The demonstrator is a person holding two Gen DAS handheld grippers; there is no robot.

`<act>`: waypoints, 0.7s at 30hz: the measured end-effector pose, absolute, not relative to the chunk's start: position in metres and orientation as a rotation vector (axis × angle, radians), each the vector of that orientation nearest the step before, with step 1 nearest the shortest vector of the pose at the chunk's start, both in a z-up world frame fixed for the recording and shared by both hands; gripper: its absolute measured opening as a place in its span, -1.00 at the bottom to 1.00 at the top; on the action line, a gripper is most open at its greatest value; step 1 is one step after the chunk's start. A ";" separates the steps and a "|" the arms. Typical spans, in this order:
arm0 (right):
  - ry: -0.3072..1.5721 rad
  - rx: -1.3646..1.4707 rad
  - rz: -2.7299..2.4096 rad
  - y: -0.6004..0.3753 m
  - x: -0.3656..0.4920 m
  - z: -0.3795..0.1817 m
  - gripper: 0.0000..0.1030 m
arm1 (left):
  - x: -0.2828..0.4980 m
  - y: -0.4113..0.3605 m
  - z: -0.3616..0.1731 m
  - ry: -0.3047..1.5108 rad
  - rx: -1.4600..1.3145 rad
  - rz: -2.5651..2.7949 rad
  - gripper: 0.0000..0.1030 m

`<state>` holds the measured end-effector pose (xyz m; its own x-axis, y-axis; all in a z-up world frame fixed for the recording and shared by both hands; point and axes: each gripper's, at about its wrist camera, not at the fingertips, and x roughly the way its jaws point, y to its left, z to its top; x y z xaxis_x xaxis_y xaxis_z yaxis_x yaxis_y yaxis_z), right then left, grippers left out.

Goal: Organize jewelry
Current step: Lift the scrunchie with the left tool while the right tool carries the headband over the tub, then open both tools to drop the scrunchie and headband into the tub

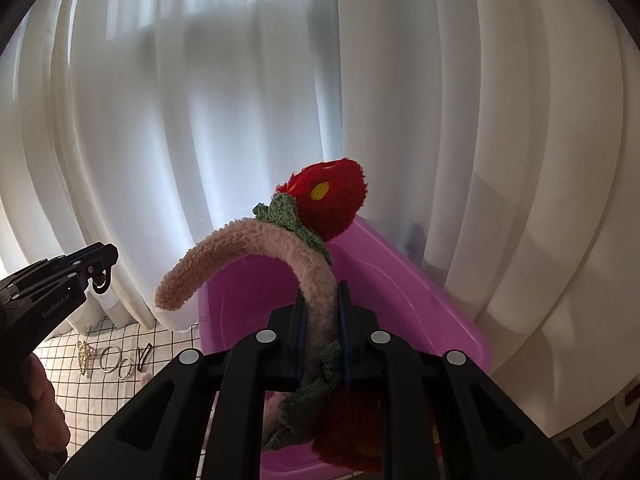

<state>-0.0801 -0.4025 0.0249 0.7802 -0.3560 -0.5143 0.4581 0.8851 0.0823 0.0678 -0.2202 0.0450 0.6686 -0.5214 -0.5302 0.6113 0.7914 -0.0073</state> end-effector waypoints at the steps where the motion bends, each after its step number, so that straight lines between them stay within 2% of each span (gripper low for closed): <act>1: 0.514 0.211 -0.453 -0.408 -0.081 0.024 -0.73 | 0.070 -0.227 0.046 0.541 0.181 -0.651 -0.70; 10: 0.555 0.215 -0.524 -0.445 -0.072 0.011 -0.73 | 0.092 -0.293 0.041 0.589 0.220 -0.728 -0.70; 21: 0.708 0.227 -0.499 -0.461 -0.037 -0.022 -0.73 | 0.133 -0.348 -0.001 0.739 0.303 -0.759 -0.70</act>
<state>-0.0370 -0.4613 -0.0224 0.6490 -0.3603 -0.6701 0.5103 0.8594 0.0322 0.1332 -0.3477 -0.0006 0.4936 -0.5133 -0.7021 0.7154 0.6986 -0.0078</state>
